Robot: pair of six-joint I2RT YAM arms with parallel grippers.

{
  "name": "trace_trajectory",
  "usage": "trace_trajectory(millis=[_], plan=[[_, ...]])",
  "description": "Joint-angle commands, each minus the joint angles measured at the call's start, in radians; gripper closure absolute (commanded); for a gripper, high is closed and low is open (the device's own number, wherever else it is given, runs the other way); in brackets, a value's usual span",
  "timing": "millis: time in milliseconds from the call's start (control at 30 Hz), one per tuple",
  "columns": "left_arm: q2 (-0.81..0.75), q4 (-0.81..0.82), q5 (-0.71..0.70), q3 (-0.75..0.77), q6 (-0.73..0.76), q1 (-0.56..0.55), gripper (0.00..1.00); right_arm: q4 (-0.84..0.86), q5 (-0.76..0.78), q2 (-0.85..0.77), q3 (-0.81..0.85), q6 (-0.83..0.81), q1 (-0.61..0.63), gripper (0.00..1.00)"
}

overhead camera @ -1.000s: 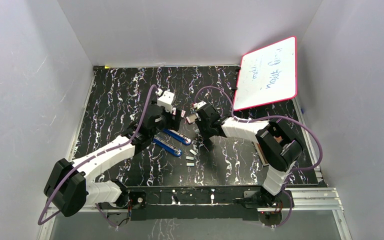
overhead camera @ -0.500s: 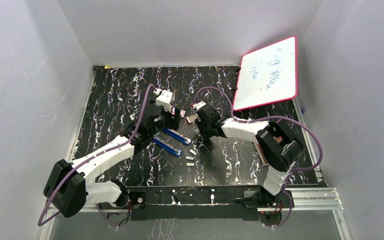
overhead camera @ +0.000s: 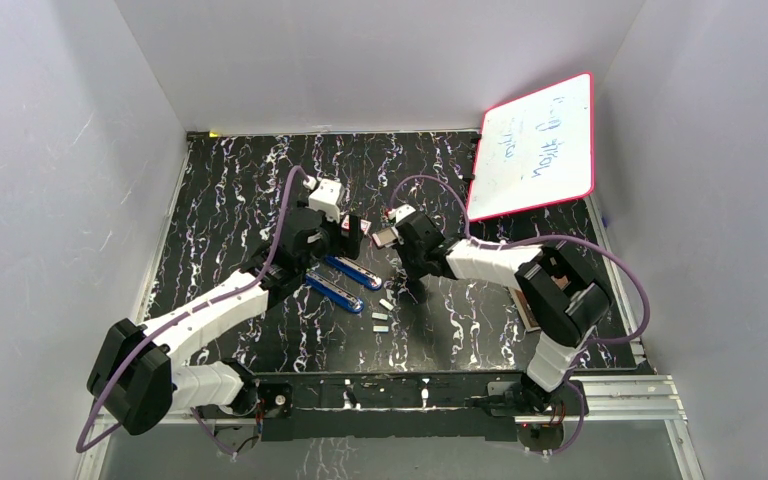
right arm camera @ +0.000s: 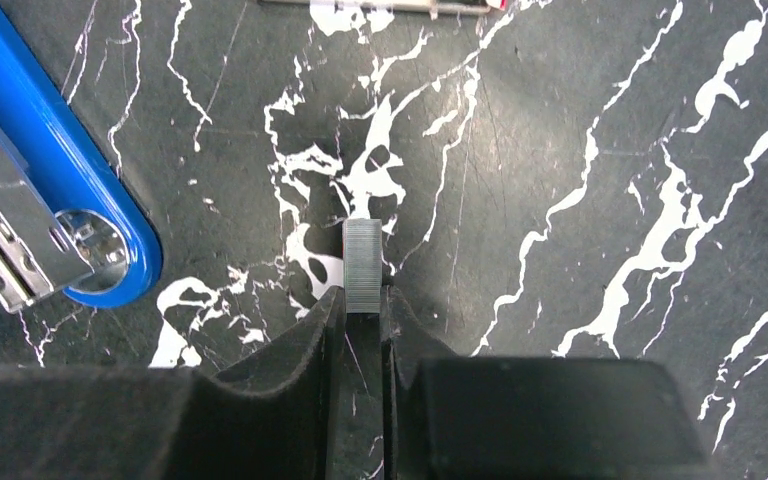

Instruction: Load the staples into the stapler

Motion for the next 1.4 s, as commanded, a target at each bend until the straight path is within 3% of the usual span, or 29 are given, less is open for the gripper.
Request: trace_trajectory(millis=[0,167,300,533,667,767,833,1033,1200,1367], plan=[[-0.011,0.008,0.002,0.027,-0.081,0.029,0.20,-0.006,0.022,-0.066,-0.061,0.018,-0.007,0.92],[-0.037,0.064,0.059,0.010,-0.162,0.073,0.18,0.038,-0.027,-0.146,-0.065,0.021,-0.023,1.00],[-0.086,0.112,0.264,0.032,-0.155,0.094,0.17,0.078,-0.089,-0.232,-0.083,0.039,-0.078,1.00],[-0.113,0.158,0.468,0.079,-0.113,0.096,0.17,0.257,-0.319,-0.459,-0.193,0.045,-0.232,1.00],[-0.127,0.306,0.525,0.023,-0.126,0.097,0.18,0.343,-0.336,-0.556,-0.218,0.027,-0.236,1.00],[-0.133,0.424,0.586,-0.021,-0.111,0.097,0.22,0.279,-0.386,-0.608,-0.177,0.005,-0.248,1.00],[-0.141,0.520,0.645,-0.059,-0.074,0.098,0.25,0.246,-0.467,-0.640,-0.158,-0.019,-0.257,1.00],[-0.179,0.689,0.811,-0.116,-0.008,0.098,0.25,0.478,-0.737,-0.775,-0.275,-0.032,-0.258,1.00],[-0.183,0.834,0.942,-0.116,-0.015,0.096,0.27,0.575,-0.907,-0.802,-0.236,-0.004,-0.259,1.00],[-0.168,0.877,1.065,-0.052,-0.019,0.092,0.32,0.589,-1.007,-0.796,-0.149,-0.005,-0.259,1.00]])
